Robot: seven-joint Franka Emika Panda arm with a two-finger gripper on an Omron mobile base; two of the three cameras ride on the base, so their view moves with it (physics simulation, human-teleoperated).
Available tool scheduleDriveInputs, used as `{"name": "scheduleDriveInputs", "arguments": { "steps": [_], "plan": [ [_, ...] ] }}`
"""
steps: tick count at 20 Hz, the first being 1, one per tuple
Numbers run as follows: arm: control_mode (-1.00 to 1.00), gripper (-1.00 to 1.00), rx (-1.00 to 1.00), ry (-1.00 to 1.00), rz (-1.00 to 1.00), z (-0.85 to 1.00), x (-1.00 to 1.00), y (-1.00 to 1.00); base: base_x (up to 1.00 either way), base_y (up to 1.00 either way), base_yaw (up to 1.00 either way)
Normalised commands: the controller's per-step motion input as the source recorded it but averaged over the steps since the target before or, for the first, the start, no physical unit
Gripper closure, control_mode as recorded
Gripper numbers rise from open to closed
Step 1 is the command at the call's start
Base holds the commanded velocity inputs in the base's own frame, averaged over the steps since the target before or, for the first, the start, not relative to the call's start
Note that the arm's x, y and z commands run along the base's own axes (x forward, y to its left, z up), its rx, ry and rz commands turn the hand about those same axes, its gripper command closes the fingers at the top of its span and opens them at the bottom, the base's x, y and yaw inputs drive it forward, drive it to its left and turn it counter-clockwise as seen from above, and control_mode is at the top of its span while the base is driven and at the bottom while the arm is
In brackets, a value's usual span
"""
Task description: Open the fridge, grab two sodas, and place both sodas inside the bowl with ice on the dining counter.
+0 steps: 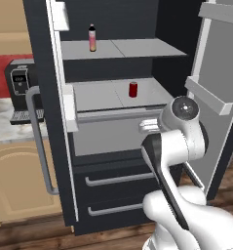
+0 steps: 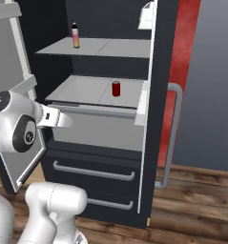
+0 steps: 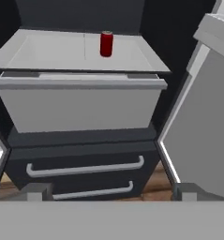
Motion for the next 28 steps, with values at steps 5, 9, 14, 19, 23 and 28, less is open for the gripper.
{"name": "scheduleDriveInputs", "arguments": {
  "steps": [5,9,14,19,23,28],
  "plan": [
    [-1.00,-1.00,0.00,0.00,0.04,-0.13,-0.09,-0.11,0.00,0.00,0.00],
    [-1.00,-1.00,-0.05,0.00,0.00,-0.22,-0.04,0.03,0.00,0.00,0.00],
    [-1.00,-1.00,-0.01,0.03,0.00,-0.12,0.09,0.04,0.00,0.00,0.00],
    [1.00,-1.00,0.00,0.00,0.00,-0.01,0.04,0.00,0.29,0.00,0.00],
    [1.00,-1.00,0.00,0.00,0.00,0.00,0.00,0.00,0.45,0.07,0.00],
    [1.00,-1.00,0.00,0.00,0.00,0.00,0.00,0.00,0.32,0.06,-0.08]
  ]
}}
